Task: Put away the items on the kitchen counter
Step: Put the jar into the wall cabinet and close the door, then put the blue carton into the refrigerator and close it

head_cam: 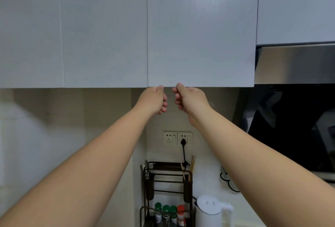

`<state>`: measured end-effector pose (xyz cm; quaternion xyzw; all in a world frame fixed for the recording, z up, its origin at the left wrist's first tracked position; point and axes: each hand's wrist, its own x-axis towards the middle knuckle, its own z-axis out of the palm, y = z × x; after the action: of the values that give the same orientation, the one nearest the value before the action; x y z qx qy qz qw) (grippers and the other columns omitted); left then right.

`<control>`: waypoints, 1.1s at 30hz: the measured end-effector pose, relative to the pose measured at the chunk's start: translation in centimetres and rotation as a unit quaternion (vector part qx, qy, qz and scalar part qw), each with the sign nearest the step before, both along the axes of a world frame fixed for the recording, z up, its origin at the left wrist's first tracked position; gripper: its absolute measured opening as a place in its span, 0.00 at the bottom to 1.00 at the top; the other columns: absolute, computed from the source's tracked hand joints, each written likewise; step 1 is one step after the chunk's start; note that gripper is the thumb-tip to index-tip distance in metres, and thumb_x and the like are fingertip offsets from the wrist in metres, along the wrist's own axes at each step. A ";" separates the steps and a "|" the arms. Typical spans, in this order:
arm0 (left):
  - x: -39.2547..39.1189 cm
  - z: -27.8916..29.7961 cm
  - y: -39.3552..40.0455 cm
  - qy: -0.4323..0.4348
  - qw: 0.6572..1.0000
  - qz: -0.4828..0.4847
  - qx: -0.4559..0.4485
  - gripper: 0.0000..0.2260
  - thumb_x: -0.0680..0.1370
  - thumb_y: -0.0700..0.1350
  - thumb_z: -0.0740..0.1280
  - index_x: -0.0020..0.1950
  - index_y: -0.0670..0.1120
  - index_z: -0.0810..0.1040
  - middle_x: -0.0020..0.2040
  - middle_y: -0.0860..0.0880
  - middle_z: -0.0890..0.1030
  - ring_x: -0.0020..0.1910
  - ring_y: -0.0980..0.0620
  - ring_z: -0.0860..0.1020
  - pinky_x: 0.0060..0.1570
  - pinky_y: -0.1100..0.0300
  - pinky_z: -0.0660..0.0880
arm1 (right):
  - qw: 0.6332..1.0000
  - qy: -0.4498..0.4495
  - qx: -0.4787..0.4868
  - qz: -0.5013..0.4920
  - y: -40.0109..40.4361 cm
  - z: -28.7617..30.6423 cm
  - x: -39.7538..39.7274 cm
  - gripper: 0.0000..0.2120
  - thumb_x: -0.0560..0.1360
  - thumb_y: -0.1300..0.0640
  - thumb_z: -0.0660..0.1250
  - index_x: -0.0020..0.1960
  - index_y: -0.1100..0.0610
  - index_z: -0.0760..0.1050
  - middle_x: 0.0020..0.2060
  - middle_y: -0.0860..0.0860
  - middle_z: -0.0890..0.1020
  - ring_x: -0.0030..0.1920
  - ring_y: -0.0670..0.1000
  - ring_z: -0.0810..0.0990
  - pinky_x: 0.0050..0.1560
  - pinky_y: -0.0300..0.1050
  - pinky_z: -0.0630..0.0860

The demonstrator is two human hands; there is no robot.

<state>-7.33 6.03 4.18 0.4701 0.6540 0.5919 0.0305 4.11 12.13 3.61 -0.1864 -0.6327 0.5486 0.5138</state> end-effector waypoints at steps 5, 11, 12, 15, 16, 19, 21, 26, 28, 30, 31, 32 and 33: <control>-0.3 -0.2 0.7 -0.014 1.000 -0.008 0.009 0.20 0.85 0.50 0.51 0.41 0.43 0.74 0.34 0.44 0.79 0.28 0.47 0.76 0.32 0.59 0.73 | 1.000 -0.003 0.020 -0.006 0.5 -0.1 -0.1 0.12 0.81 0.50 0.65 0.45 0.54 0.82 0.33 0.47 0.78 0.33 0.47 0.76 0.40 0.41 0.75; -0.2 0.0 0.7 -0.018 1.000 -0.006 0.007 0.20 0.85 0.51 0.51 0.42 0.43 0.74 0.35 0.45 0.80 0.28 0.49 0.77 0.30 0.60 0.73 | 0.999 -0.010 0.040 -0.021 0.4 -0.2 -0.1 0.13 0.82 0.50 0.64 0.44 0.55 0.82 0.31 0.47 0.79 0.29 0.46 0.75 0.32 0.36 0.72; -0.1 -0.1 0.6 -0.021 1.000 -0.004 0.009 0.20 0.85 0.51 0.51 0.42 0.43 0.75 0.35 0.44 0.80 0.28 0.49 0.77 0.30 0.60 0.72 | 0.997 -0.019 0.055 -0.040 0.4 -0.3 0.0 0.14 0.82 0.49 0.64 0.42 0.55 0.81 0.31 0.47 0.79 0.29 0.46 0.75 0.33 0.38 0.72; 0.3 -1.5 -0.2 0.031 0.999 0.027 -0.001 0.20 0.85 0.51 0.54 0.38 0.45 0.74 0.34 0.45 0.80 0.27 0.49 0.75 0.30 0.60 0.71 | 0.960 -0.108 0.194 -0.170 0.9 -1.4 0.8 0.18 0.83 0.47 0.60 0.38 0.53 0.78 0.30 0.46 0.79 0.32 0.48 0.77 0.35 0.44 0.70; 0.9 -3.0 0.0 0.074 0.997 0.029 -0.014 0.20 0.84 0.51 0.54 0.37 0.45 0.75 0.32 0.46 0.79 0.27 0.49 0.75 0.32 0.59 0.71 | 0.940 -0.144 0.231 -0.205 1.4 -2.6 1.6 0.19 0.83 0.47 0.58 0.39 0.53 0.77 0.31 0.47 0.79 0.33 0.49 0.77 0.35 0.45 0.70; 3.9 -9.0 0.8 0.179 0.982 -0.012 -0.061 0.22 0.84 0.53 0.56 0.35 0.46 0.76 0.28 0.51 0.77 0.29 0.51 0.75 0.37 0.56 0.70 | 0.902 -0.231 0.271 -0.245 2.8 -7.6 5.0 0.22 0.84 0.44 0.54 0.43 0.56 0.77 0.35 0.51 0.80 0.38 0.52 0.79 0.39 0.50 0.75; 6.3 -13.3 2.2 0.197 0.974 -0.053 -0.094 0.23 0.84 0.54 0.56 0.34 0.46 0.76 0.27 0.51 0.76 0.31 0.51 0.76 0.37 0.56 0.69 | 0.886 -0.274 0.263 -0.266 3.8 -11.9 8.2 0.23 0.84 0.43 0.53 0.42 0.57 0.75 0.35 0.53 0.80 0.38 0.55 0.79 0.41 0.53 0.76; 14.3 -25.1 7.5 0.141 0.962 -0.170 -0.162 0.23 0.83 0.56 0.59 0.32 0.47 0.75 0.25 0.50 0.74 0.30 0.46 0.76 0.38 0.54 0.72 | 0.851 -0.396 0.151 -0.312 5.2 -25.0 19.9 0.22 0.84 0.43 0.54 0.41 0.56 0.74 0.34 0.52 0.79 0.38 0.55 0.77 0.40 0.53 0.74; 18.8 -29.4 9.4 0.122 0.946 -0.217 -0.207 0.22 0.82 0.56 0.59 0.32 0.47 0.76 0.23 0.50 0.73 0.29 0.46 0.75 0.38 0.54 0.73 | 0.830 -0.446 0.087 -0.323 5.5 -29.9 25.5 0.22 0.84 0.43 0.54 0.42 0.56 0.74 0.36 0.54 0.80 0.41 0.58 0.78 0.42 0.53 0.75; 24.1 -33.0 11.3 0.128 0.922 -0.270 -0.245 0.23 0.83 0.56 0.58 0.32 0.47 0.75 0.24 0.51 0.73 0.30 0.46 0.76 0.40 0.54 0.74 | 0.807 -0.479 0.033 -0.345 5.7 -33.5 31.0 0.21 0.84 0.43 0.54 0.41 0.57 0.72 0.37 0.56 0.81 0.43 0.61 0.79 0.43 0.53 0.75; 26.5 -34.2 12.1 0.128 0.914 -0.288 -0.255 0.23 0.83 0.56 0.59 0.32 0.47 0.75 0.25 0.50 0.74 0.31 0.46 0.76 0.41 0.53 0.74 | 0.797 -0.488 0.018 -0.355 5.9 -34.7 33.4 0.21 0.84 0.44 0.54 0.41 0.57 0.72 0.38 0.57 0.81 0.43 0.62 0.79 0.42 0.53 0.74; 28.8 -35.3 12.8 0.126 0.908 -0.305 -0.259 0.23 0.83 0.55 0.59 0.31 0.47 0.75 0.27 0.50 0.76 0.33 0.46 0.77 0.43 0.53 0.75 | 0.786 -0.500 0.007 -0.364 6.0 -35.6 35.7 0.20 0.84 0.45 0.54 0.41 0.57 0.71 0.38 0.58 0.81 0.43 0.62 0.79 0.41 0.52 0.72; 31.2 -36.3 13.6 0.125 0.902 -0.320 -0.260 0.23 0.83 0.55 0.59 0.31 0.47 0.76 0.28 0.49 0.77 0.34 0.46 0.78 0.44 0.52 0.75 | 0.776 -0.509 -0.001 -0.372 6.0 -36.3 38.0 0.20 0.85 0.45 0.54 0.42 0.56 0.71 0.38 0.58 0.80 0.43 0.63 0.79 0.40 0.51 0.70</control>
<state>23.91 19.65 -32.09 0.6997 0.5973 0.2954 0.2578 42.08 18.10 -32.69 -0.6596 -0.6832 0.1404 0.2803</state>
